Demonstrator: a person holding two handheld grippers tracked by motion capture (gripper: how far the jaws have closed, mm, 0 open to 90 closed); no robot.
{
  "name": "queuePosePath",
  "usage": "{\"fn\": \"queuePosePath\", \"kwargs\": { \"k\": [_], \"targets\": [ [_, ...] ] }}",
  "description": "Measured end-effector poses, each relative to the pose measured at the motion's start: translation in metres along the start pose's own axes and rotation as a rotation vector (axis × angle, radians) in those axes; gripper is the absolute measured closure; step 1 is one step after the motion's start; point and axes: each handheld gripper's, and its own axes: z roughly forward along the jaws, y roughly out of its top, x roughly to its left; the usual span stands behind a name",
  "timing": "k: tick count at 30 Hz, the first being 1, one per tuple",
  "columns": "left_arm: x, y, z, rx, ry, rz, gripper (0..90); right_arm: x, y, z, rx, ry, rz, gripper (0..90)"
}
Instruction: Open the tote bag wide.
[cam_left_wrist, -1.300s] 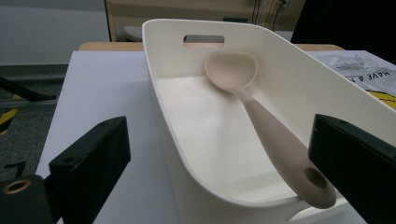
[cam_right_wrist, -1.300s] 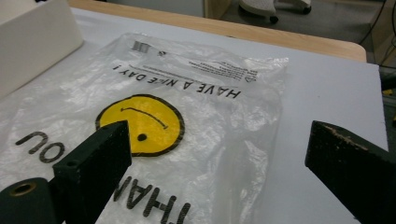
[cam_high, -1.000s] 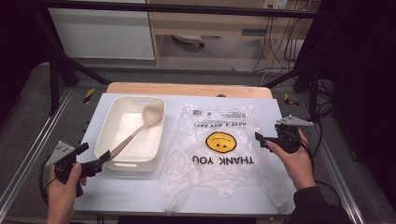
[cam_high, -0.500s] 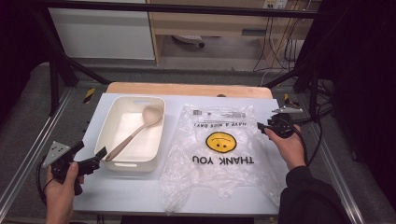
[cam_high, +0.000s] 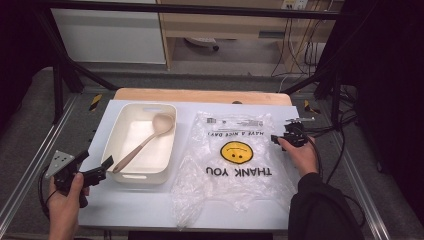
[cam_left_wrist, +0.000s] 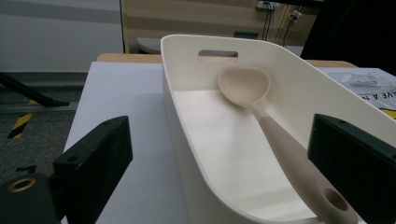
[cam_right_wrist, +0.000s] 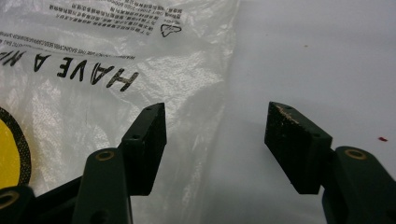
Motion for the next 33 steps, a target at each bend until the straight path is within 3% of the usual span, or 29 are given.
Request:
{"fn": "queuePosePath", "kwargs": {
  "k": [4, 8, 12, 13, 15, 17, 18, 20, 26, 33],
  "targets": [
    [0.000, -0.001, -0.001, -0.001, 0.004, 0.005, 6.1, 0.005, 0.000, 0.005, 0.014, 0.007, -0.040, 45.0],
    [-0.001, -0.001, 0.000, 0.000, 0.004, 0.005, 6.1, 0.007, -0.001, 0.008, 0.002, 0.009, -0.038, 55.3],
    [-0.001, -0.001, 0.000, 0.008, 0.006, 0.011, 5.8, 0.012, -0.002, 0.011, 0.008, -0.030, -0.084, 65.4],
    [-0.001, -0.001, 0.000, 0.008, 0.006, 0.011, 5.9, 0.012, -0.002, 0.011, 0.008, -0.030, -0.084, 65.4],
    [0.000, -0.001, 0.000, 0.003, 0.011, 0.008, 6.2, 0.013, -0.002, 0.011, 0.011, -0.047, -0.082, 75.6],
    [0.000, 0.000, 0.000, -0.002, 0.019, 0.009, 6.1, 0.014, -0.002, 0.011, 0.011, -0.045, -0.072, 77.9],
    [0.000, 0.000, 0.001, -0.003, 0.029, 0.012, 6.2, 0.015, -0.003, 0.010, 0.013, -0.046, -0.052, 82.0],
    [0.002, 0.001, 0.000, -0.016, 0.058, 0.013, 7.1, 0.017, -0.003, 0.010, 0.020, -0.048, -0.064, 87.3],
    [0.005, -0.001, 0.001, -0.008, 0.051, -0.011, 6.9, 0.017, -0.004, 0.009, 0.013, -0.039, -0.087, 90.0],
    [0.001, -0.001, 0.003, 0.001, 0.036, 0.011, 6.9, 0.012, 0.003, 0.008, -0.045, -0.050, -0.037, 90.0]
  ]
}}
